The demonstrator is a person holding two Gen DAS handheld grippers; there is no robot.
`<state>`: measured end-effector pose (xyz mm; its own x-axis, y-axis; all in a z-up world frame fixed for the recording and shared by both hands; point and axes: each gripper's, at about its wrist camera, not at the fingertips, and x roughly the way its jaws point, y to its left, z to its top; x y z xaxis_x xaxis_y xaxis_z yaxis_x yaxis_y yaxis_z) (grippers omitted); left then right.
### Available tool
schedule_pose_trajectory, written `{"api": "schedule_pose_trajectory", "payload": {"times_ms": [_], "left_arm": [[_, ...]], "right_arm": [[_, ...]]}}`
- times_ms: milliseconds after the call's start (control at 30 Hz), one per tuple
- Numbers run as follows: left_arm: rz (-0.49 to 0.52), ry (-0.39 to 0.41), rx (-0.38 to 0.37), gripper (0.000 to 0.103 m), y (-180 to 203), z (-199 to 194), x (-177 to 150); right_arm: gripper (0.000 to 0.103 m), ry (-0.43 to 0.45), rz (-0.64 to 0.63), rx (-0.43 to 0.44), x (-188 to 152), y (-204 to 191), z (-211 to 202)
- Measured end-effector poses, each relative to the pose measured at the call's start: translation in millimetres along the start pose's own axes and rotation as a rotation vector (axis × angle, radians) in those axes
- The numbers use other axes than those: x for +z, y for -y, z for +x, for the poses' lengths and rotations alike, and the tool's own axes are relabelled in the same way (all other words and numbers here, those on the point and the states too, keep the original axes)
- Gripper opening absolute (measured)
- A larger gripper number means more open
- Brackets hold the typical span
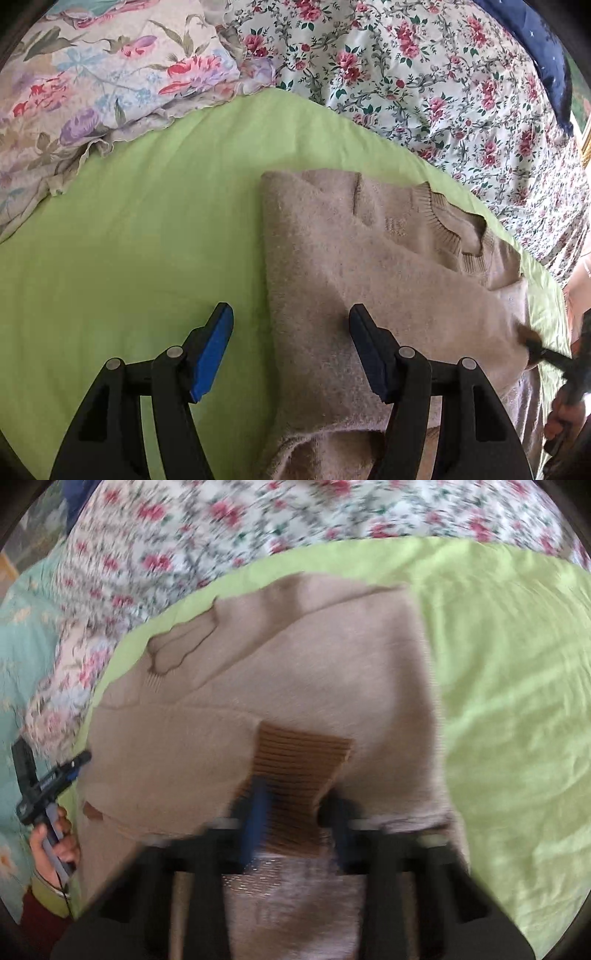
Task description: Fold small clothes
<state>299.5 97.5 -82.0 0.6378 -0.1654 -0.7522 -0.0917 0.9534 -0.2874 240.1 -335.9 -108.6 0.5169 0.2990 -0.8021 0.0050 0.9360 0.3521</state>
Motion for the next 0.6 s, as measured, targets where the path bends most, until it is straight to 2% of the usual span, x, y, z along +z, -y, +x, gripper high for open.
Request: {"api": "schedule_pose_trajectory", "payload": {"times_ms": [67, 133, 200, 300, 433, 533, 600], "left_arm": [[0.016, 0.000, 0.012, 0.066, 2.8, 1.7, 0.0], [0.033, 0.001, 0.032, 0.068, 5.7, 4.4, -1.4], [0.046, 0.000, 0.042, 0.068, 10.2, 8.3, -3.0], [0.094, 0.003, 0.089, 0.068, 17.4, 11.9, -5.4], [0.101, 0.004, 0.111, 0.068, 15.1, 14.1, -5.1], [0.093, 0.007, 0.116, 0.068, 12.8, 14.7, -4.5], [0.089, 0.006, 0.122, 0.067, 12.9, 11.5, -4.9]], "right_arm": [[0.006, 0.107, 0.014, 0.042, 3.8, 0.8, -31.9], [0.006, 0.164, 0.040, 0.013, 3.3, 7.3, -51.5], [0.006, 0.123, 0.021, -0.046, 0.2, 11.5, -41.2], [0.006, 0.041, 0.041, -0.079, -8.9, 19.9, -10.3], [0.006, 0.042, 0.060, -0.132, -11.2, 24.3, -1.9], [0.012, 0.084, 0.078, -0.203, -12.8, 21.9, -16.0], [0.012, 0.107, 0.074, -0.198, -15.9, 18.3, -28.3]]}}
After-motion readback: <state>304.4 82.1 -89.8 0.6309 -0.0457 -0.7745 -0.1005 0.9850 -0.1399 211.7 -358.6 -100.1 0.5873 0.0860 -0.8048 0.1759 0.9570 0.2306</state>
